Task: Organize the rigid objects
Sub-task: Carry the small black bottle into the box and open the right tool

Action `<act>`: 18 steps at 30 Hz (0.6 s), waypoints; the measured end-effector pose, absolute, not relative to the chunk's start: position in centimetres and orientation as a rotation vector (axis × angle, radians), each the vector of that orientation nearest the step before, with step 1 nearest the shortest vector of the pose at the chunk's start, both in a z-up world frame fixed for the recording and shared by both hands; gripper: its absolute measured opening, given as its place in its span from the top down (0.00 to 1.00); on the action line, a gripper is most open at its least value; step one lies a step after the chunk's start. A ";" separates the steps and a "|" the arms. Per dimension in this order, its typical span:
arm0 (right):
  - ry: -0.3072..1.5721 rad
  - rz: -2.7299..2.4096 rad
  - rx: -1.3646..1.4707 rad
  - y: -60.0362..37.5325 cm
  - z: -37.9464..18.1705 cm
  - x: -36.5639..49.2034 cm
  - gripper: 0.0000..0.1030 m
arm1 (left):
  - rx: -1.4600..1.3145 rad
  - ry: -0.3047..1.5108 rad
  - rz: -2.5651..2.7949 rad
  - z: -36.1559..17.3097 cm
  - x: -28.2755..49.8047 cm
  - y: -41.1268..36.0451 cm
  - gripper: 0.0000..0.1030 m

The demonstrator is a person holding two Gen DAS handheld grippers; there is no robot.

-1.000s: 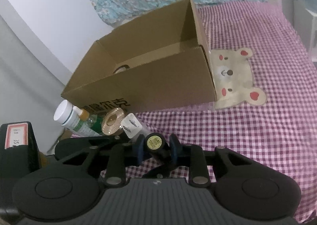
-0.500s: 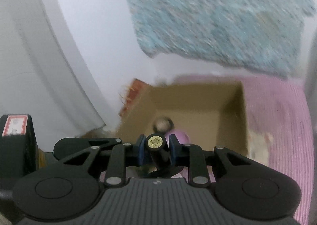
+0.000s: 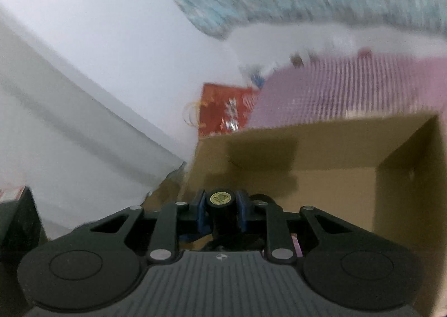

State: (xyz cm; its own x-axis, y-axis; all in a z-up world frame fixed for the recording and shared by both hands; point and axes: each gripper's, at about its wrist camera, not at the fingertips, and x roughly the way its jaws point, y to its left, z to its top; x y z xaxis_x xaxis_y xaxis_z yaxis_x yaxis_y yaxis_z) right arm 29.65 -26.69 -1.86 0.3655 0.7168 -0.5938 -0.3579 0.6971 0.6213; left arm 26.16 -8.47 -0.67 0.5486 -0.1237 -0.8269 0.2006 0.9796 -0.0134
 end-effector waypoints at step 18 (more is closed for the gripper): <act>1.041 0.566 0.622 -31.0 -8.0 33.7 0.73 | 0.021 0.925 -0.209 0.9 24.3 -6.4 0.71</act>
